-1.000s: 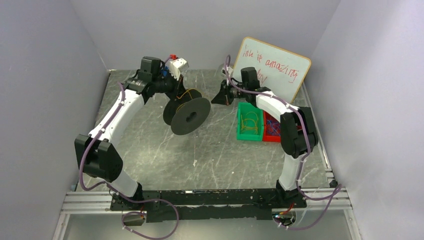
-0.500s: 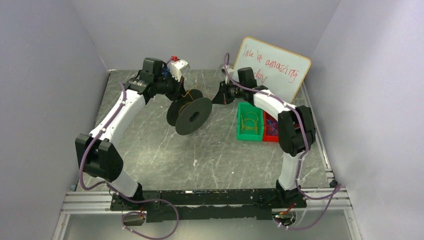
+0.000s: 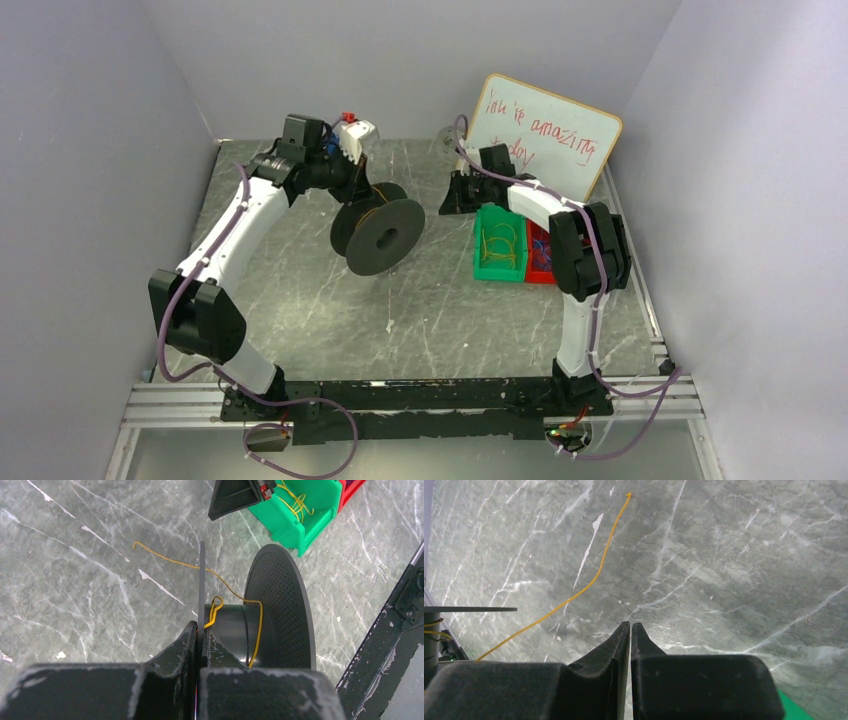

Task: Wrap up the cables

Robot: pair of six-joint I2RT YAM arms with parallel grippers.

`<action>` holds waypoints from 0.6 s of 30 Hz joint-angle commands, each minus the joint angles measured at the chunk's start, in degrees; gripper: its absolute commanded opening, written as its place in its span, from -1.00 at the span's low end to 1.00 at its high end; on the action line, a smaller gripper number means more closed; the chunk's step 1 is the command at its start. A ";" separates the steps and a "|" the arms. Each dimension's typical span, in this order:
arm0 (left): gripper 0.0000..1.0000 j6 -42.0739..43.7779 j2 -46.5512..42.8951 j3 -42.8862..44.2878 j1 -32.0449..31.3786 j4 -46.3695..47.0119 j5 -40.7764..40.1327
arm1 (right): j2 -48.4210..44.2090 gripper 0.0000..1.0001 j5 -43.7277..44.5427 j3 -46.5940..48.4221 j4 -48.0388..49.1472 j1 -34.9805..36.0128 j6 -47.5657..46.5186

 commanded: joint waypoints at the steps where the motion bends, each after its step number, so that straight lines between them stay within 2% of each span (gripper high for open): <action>1: -0.95 -0.26 -2.22 4.90 0.01 1.39 3.74 | -0.33 -0.81 -2.00 3.93 -0.40 0.27 -0.92; 4: -0.95 -1.02 -1.79 6.19 0.01 1.20 3.61 | -2.69 -0.74 -6.32 1.47 2.63 0.30 -6.71; 7: -0.95 -1.60 -1.40 7.52 0.02 0.83 3.62 | -7.94 -0.56 -10.31 -5.14 9.03 0.41 -17.01; 10: -0.95 -2.09 -0.87 9.01 0.09 0.22 4.32 | -13.30 -0.35 -13.18 -12.45 15.23 0.45 -30.06; 13: -0.95 -2.71 -0.45 10.62 0.17 -0.37 5.61 | -18.48 -0.17 -16.85 -20.47 19.75 0.46 -47.56; 18: -0.95 -4.11 0.24 13.63 0.27 -1.15 9.03 | -19.12 -0.09 -22.55 -20.61 13.02 0.43 -61.18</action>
